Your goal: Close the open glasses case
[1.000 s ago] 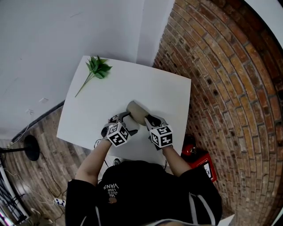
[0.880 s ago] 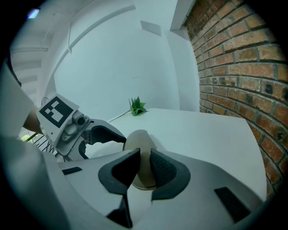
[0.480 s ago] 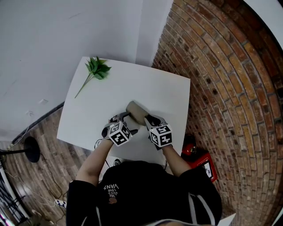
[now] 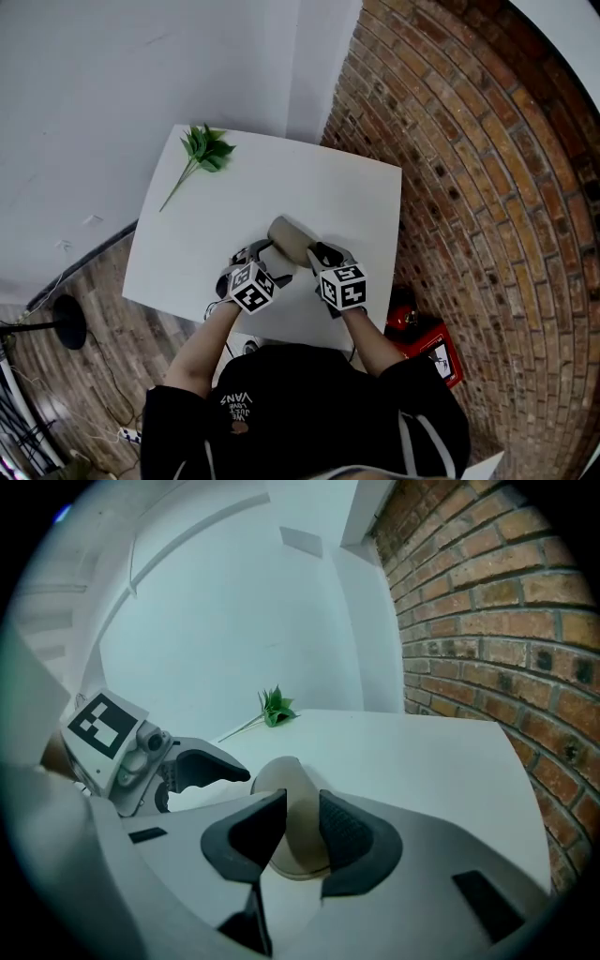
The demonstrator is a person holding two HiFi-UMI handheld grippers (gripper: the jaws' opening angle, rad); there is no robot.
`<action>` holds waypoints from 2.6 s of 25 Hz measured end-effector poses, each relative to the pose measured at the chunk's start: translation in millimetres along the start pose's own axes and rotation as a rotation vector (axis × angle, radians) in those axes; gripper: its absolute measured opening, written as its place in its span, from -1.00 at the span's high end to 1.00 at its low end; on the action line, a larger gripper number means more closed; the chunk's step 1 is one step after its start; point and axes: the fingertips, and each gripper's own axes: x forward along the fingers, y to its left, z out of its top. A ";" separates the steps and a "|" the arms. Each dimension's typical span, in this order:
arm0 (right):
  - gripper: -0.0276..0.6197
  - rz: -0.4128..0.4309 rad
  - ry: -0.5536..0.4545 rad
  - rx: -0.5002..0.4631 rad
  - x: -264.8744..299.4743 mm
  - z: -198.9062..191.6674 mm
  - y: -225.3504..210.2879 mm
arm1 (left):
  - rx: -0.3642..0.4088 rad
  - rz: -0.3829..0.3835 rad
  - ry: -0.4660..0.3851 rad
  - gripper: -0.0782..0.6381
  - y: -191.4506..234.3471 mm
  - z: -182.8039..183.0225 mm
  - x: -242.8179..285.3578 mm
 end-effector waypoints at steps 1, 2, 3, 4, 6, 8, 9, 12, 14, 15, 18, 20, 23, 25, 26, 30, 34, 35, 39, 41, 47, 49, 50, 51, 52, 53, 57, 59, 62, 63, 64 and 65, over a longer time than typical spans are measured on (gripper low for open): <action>0.57 -0.004 -0.005 0.004 -1.0 1.4 -0.9 | -0.019 0.004 -0.014 -0.41 1.7 1.6 -2.0; 0.56 -0.007 -0.010 0.008 -2.1 2.8 -1.5 | -0.032 0.010 -0.026 -0.41 3.5 3.1 -4.2; 0.56 -0.011 -0.016 0.013 -3.5 4.2 -1.9 | -0.038 0.019 -0.037 -0.41 5.0 4.5 -6.6; 0.56 -0.015 -0.023 0.018 -5.5 5.6 -2.1 | -0.038 0.030 -0.047 -0.41 6.3 6.0 -9.5; 0.56 -0.022 -0.041 0.023 -10.6 8.6 -1.4 | -0.036 0.057 -0.073 -0.37 8.5 10.1 -16.6; 0.56 -0.031 -0.065 0.024 -16.8 12.4 0.7 | -0.041 0.084 -0.110 -0.32 10.3 16.2 -24.9; 0.57 -0.036 -0.080 0.024 -20.2 14.5 2.1 | -0.044 0.094 -0.130 -0.30 10.8 19.3 -29.3; 0.61 -0.050 -0.131 0.037 -32.5 19.9 7.2 | -0.043 0.117 -0.179 -0.22 9.2 27.0 -43.1; 0.66 -0.062 -0.158 0.045 -42.0 21.6 10.8 | -0.041 0.126 -0.211 -0.17 5.9 32.1 -53.8; 0.68 -0.069 -0.169 0.049 -46.7 21.9 12.7 | -0.041 0.130 -0.229 -0.15 4.0 34.6 -60.0; 0.77 -0.094 -0.207 0.070 -61.9 21.2 17.5 | -0.043 0.146 -0.284 -0.04 -1.5 41.3 -81.0; 0.83 -0.111 -0.228 0.087 -71.7 18.7 21.3 | -0.042 0.164 -0.310 0.04 -4.7 42.1 -96.0; 0.90 -0.129 -0.250 0.105 -85.4 13.5 29.2 | -0.030 0.197 -0.334 0.24 -10.0 39.1 -117.7; 0.91 -0.137 -0.261 0.113 -94.1 9.7 35.5 | -0.024 0.219 -0.353 0.42 -14.3 36.8 -131.5; 0.91 -0.141 -0.266 0.114 -98.4 7.5 39.0 | -0.023 0.227 -0.365 0.50 -17.0 35.9 -138.6; 0.91 -0.151 -0.284 0.124 -112.5 -1.2 55.0 | -0.028 0.250 -0.409 0.73 -28.5 29.3 -163.9; 0.91 -0.156 -0.307 0.142 -125.5 -8.3 71.3 | -0.062 0.259 -0.416 0.75 -37.0 13.5 -179.7; 0.91 -0.157 -0.309 0.141 -128.3 -10.7 76.1 | -0.076 0.264 -0.416 0.75 -38.2 8.9 -184.0; 0.91 -0.161 -0.309 0.133 -137.6 -19.8 95.2 | -0.116 0.268 -0.433 0.76 -44.6 -5.0 -199.6; 0.91 -0.164 -0.311 0.131 -141.7 -23.3 103.7 | -0.120 0.256 -0.443 0.76 -51.1 -9.4 -205.7; 0.91 -0.159 -0.323 0.128 -150.7 -35.2 128.3 | -0.109 0.229 -0.468 0.76 -72.5 -17.9 -219.7; 0.91 -0.161 -0.322 0.128 -153.8 -40.6 135.3 | -0.104 0.221 -0.471 0.76 -79.5 -21.3 -223.0; 0.91 -0.163 -0.321 0.128 -155.2 -43.1 138.5 | -0.102 0.216 -0.472 0.75 -82.4 -23.3 -224.6; 0.91 -0.165 -0.321 0.126 -156.6 -45.1 141.4 | -0.102 0.213 -0.474 0.76 -84.9 -25.3 -226.1; 0.91 -0.167 -0.322 0.125 -158.0 -46.9 143.9 | -0.101 0.211 -0.475 0.76 -87.3 -27.0 -227.3; 0.91 -0.170 -0.324 0.124 -159.5 -48.5 145.9 | -0.099 0.209 -0.475 0.75 -89.4 -28.5 -228.3; 0.91 -0.185 -0.334 0.127 -165.3 -54.2 152.2 | -0.094 0.205 -0.476 0.76 -95.9 -34.0 -231.9; 0.92 -0.192 -0.337 0.128 -168.4 -57.1 155.6 | -0.093 0.202 -0.480 0.76 -99.2 -36.4 -234.3; 0.92 -0.196 -0.344 0.131 -172.9 -60.3 160.0 | -0.091 0.199 -0.483 0.76 -103.8 -39.2 -236.9; 0.92 -0.197 -0.344 0.131 -174.3 -61.6 161.4 | -0.090 0.197 -0.483 0.76 -105.4 -39.9 -237.5; 0.92 -0.198 -0.343 0.130 -175.5 -62.9 162.7 | -0.089 0.196 -0.483 0.76 -107.0 -40.5 -238.0; 0.92 -0.200 -0.342 0.131 -176.4 -64.3 163.7 | -0.089 0.195 -0.484 0.76 -108.4 -41.1 -238.3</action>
